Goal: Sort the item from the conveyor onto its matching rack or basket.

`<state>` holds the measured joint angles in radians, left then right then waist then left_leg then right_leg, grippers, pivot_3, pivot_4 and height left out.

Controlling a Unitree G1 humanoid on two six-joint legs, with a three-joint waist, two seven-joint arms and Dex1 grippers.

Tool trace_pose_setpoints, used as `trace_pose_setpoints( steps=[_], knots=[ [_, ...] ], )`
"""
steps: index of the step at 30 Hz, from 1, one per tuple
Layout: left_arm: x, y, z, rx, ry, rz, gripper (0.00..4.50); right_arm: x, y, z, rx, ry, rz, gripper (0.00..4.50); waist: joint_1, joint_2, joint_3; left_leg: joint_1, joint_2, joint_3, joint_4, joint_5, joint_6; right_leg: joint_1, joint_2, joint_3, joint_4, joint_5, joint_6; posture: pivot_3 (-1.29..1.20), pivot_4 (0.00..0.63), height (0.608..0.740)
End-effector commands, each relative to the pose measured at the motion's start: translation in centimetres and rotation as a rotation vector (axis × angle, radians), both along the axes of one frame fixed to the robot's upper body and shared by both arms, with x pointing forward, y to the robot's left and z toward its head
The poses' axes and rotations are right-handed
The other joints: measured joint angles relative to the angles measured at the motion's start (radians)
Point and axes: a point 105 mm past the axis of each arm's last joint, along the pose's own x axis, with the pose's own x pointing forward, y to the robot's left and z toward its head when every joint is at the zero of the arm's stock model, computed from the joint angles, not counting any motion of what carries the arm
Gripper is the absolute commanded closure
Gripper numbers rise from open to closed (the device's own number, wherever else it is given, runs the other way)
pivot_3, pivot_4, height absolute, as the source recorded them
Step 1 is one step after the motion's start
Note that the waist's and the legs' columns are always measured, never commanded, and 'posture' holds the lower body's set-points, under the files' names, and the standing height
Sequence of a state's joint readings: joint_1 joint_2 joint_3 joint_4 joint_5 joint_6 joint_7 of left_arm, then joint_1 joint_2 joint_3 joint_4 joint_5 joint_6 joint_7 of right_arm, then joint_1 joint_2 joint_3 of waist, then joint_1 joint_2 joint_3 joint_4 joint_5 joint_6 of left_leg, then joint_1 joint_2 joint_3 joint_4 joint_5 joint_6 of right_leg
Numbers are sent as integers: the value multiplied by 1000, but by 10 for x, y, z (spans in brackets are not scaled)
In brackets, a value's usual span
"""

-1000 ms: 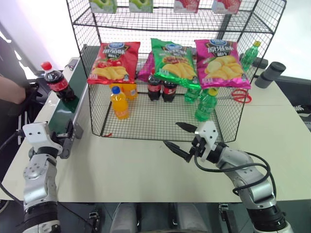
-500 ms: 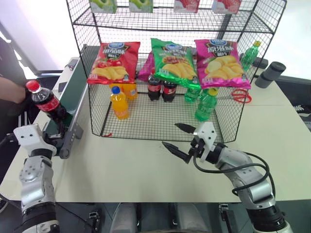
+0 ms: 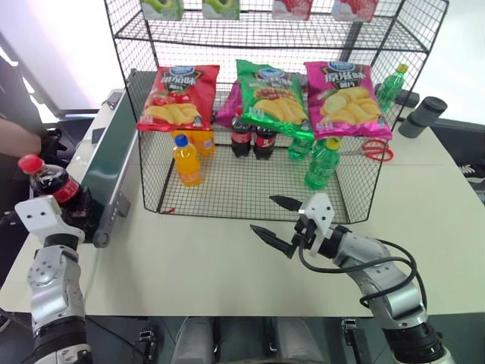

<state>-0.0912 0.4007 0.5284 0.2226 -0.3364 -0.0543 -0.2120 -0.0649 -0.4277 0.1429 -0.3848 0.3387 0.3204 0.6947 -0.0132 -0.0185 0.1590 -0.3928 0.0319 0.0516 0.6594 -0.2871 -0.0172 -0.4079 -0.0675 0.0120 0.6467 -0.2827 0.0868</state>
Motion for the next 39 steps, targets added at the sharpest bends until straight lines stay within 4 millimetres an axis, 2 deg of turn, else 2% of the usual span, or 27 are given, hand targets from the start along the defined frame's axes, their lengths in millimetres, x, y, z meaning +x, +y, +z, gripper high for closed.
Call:
trace_pose_setpoints(
  steps=[1, 4, 8, 10, 13, 16, 20, 26, 32, 39],
  knots=[
    [-5, 11, 23, 51, -73, 21, 1648, -2, 5, 10, 23, -43, 19, 0, -1, 0, 0, 0, 0, 0, 0, 0, 0, 0, 0, 0, 0, 0, 0, 0, 150, 740],
    [-4, 10, 37, 65, -114, -18, 1648, -2, 5, 11, 22, -45, 20, 0, -2, -1, 0, 0, 0, 0, 0, 0, 0, 0, 0, 0, 0, 0, 0, 0, 150, 740],
    [-3, 1, 71, 125, -169, -172, 1648, -1, 4, 12, 21, -47, 25, 0, -4, -3, 1, -3, 0, 0, 0, 0, 0, -3, 0, 0, 0, 0, 0, 0, 150, 740],
    [-2, -13, 84, 151, -180, -297, 1648, -1, 4, 14, 22, -49, 31, 0, -5, -4, 1, -6, 0, 0, 0, 0, 0, -5, 0, 0, 0, 0, 0, 0, 150, 740],
    [-5, -54, 93, 188, -136, -587, 1648, -1, 4, 19, 29, -52, 49, 0, -7, -4, 1, -10, 0, 0, 0, 0, 0, -9, -1, 0, -1, 0, 0, 0, 150, 740],
    [-8, -90, 88, 187, -72, -778, 1648, -2, 6, 25, 50, -46, 74, 0, -5, -3, 1, -14, -2, 0, 0, 0, -1, -13, -3, -1, 0, 0, 0, 0, 150, 740],
    [-15, -158, 70, 181, 9, -1070, 1648, -5, 11, 36, 83, -48, 106, 0, -6, -3, 1, -15, -3, 0, 0, 1, 0, -14, -3, -1, 0, 0, 0, 0, 150, 740],
    [-17, -238, 44, 193, 23, -1354, 1648, -8, 21, 45, 98, -54, 143, 0, -1, -3, 1, -15, -3, 0, 1, 1, 0, -14, -2, -2, 1, 2, 2, 0, 150, 740],
    [-12, -277, 34, 245, -2, -1538, 1648, -8, 26, 48, 107, -54, 147, 0, -1, -3, 1, -15, -1, 0, 4, 1, 1, -13, 4, -1, 3, 2, 4, 0, 150, 740],
    [-11, -303, 32, 303, -39, -1665, 1648, -9, 26, 49, 117, -48, 126, 0, 2, -3, 1, -15, -1, 0, 7, 1, 1, -13, 10, -2, 4, 3, 5, 0, 150, 740]
  ],
)
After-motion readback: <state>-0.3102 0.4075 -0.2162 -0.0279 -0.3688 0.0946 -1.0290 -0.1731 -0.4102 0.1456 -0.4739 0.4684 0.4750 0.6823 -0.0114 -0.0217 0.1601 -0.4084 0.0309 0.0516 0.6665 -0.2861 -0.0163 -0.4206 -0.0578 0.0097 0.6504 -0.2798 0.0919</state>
